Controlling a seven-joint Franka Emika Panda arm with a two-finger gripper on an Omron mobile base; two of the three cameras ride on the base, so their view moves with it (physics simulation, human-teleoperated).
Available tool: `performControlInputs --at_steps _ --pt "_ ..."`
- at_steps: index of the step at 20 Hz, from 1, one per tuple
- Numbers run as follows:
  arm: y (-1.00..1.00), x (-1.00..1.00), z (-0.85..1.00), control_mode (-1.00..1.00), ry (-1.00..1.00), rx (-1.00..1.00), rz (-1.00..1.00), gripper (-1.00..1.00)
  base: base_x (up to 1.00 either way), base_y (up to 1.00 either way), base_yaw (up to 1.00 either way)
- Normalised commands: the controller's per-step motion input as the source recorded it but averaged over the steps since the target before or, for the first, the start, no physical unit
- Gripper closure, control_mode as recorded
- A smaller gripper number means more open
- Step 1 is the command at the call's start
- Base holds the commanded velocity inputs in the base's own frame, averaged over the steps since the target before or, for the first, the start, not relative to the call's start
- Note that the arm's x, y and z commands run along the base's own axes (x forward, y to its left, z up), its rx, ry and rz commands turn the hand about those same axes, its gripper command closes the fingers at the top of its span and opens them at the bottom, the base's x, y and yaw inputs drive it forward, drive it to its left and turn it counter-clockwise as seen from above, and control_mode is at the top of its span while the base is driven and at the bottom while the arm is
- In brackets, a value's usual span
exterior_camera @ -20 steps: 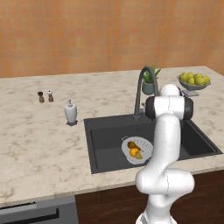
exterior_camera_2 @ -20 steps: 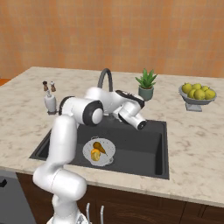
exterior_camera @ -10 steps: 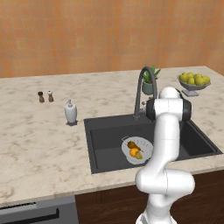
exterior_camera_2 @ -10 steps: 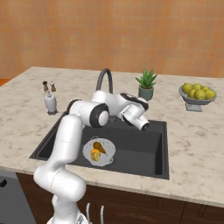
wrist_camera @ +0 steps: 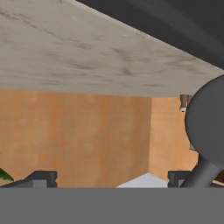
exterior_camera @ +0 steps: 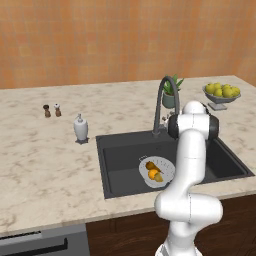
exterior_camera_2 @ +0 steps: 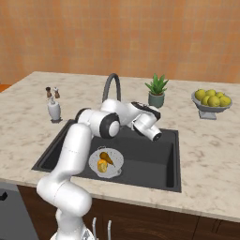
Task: Put the colander in the sink, put the pear, orange, kiwi in the colander, and turn on the sink faucet and pour water over the colander.
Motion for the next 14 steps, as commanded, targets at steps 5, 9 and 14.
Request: performControlInputs --at_steps 5,9,14 --pt "-0.42 0.0 -0.57 -1.0 -0.04 0.0 0.0 1.0 0.0 0.0 0.0" --pt "-0.93 0.0 -0.44 -1.0 -0.07 0.04 -0.02 1.0 0.0 0.0 0.0" --pt "-1.0 0.0 -0.55 -1.0 -0.08 0.09 -0.08 1.0 0.0 0.0 0.0"
